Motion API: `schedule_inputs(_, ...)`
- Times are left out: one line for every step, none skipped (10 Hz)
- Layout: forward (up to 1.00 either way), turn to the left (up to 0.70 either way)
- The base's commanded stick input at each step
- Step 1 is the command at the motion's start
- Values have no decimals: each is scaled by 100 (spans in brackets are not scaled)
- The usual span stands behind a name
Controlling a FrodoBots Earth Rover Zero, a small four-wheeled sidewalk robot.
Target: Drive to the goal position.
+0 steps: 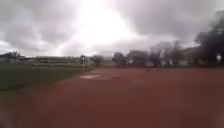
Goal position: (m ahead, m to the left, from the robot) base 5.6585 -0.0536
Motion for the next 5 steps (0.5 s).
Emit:
schedule_inputs(70,0)
schedule_inputs(70,0)
schedule_inputs(70,0)
schedule_inputs(70,0)
schedule_inputs(70,0)
